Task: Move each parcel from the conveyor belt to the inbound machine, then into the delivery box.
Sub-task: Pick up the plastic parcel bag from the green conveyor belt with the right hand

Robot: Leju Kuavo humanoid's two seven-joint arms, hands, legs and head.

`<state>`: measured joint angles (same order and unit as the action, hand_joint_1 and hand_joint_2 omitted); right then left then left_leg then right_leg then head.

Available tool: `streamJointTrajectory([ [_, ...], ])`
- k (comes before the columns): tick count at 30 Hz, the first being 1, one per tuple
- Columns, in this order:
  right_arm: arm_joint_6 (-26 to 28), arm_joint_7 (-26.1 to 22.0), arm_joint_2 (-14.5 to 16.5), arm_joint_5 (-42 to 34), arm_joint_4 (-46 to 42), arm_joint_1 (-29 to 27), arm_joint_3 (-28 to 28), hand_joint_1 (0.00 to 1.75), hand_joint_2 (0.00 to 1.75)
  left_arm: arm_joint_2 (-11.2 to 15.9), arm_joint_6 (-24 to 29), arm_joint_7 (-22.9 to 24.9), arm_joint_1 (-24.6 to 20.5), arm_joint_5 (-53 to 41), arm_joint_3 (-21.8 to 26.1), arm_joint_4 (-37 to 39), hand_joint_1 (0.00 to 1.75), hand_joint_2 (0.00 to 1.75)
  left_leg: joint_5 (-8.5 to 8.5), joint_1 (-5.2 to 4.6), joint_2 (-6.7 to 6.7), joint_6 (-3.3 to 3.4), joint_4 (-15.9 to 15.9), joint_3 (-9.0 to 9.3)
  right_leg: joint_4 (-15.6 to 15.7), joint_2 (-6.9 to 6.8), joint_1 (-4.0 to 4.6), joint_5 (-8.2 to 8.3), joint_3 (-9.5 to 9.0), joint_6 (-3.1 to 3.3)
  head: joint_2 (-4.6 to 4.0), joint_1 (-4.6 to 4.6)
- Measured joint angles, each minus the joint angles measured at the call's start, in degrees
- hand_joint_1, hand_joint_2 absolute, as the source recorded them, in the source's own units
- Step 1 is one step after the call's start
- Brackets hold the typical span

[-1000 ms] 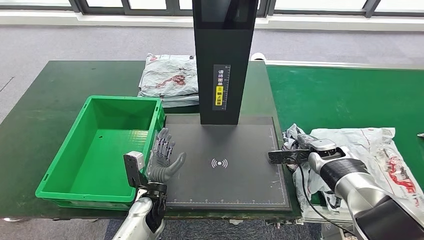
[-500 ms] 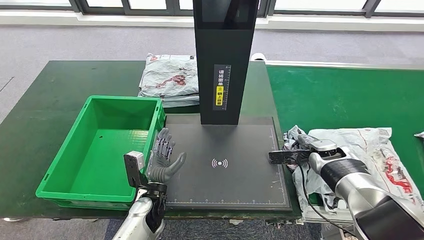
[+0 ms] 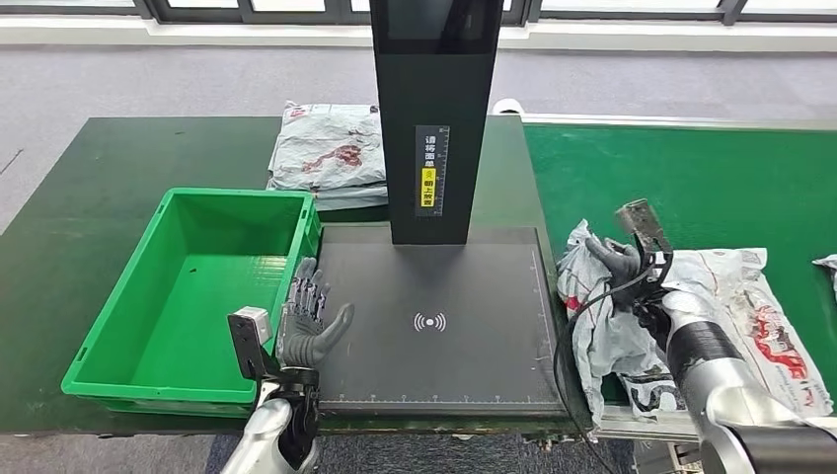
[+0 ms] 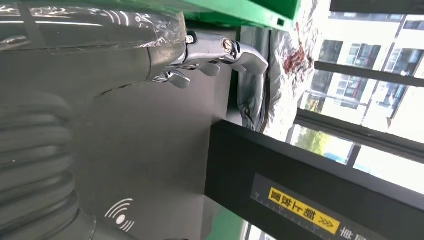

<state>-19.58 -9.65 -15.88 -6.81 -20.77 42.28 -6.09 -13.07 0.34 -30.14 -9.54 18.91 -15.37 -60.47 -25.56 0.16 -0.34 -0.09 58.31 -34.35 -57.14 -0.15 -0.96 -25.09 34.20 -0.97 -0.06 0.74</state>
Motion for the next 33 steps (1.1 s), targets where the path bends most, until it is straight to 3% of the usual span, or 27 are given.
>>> streamJointTrajectory([
  [5,0.6,-1.8,0.6,-4.0,-3.7,-1.6,7.2,1.75,1.75,-0.1,0.2,-0.3,0.1,-0.2,0.0,0.0,0.00,1.75,0.01,0.00,-0.05,-0.01,0.0,-0.12,0.0,-0.05,-0.01,-0.01,0.11,0.00,0.00,-0.01],
  [10,1.1,-2.0,0.8,-6.4,-5.7,-2.5,10.8,1.75,1.75,-0.2,0.3,-0.4,0.1,-0.4,0.0,0.0,0.00,1.75,0.00,-0.01,-0.05,0.00,0.0,-0.15,0.0,-0.05,-0.02,-0.01,0.13,-0.01,-0.01,-0.01],
  [21,0.8,-2.7,1.1,-12.2,-7.8,-2.4,14.2,1.75,1.75,-0.3,0.6,-1.2,0.2,-0.8,0.4,0.0,0.00,1.75,0.01,-0.01,-0.05,0.00,0.0,-0.17,0.0,-0.05,-0.02,-0.01,0.15,-0.01,0.00,-0.01],
  [33,0.9,-2.7,1.1,-12.9,-9.2,-2.0,14.5,1.75,1.75,-0.3,0.6,-1.3,0.2,-0.8,0.4,0.0,0.00,1.75,0.01,-0.01,-0.05,0.00,0.0,-0.18,0.0,-0.05,-0.02,-0.01,0.16,-0.01,0.00,-0.01],
])
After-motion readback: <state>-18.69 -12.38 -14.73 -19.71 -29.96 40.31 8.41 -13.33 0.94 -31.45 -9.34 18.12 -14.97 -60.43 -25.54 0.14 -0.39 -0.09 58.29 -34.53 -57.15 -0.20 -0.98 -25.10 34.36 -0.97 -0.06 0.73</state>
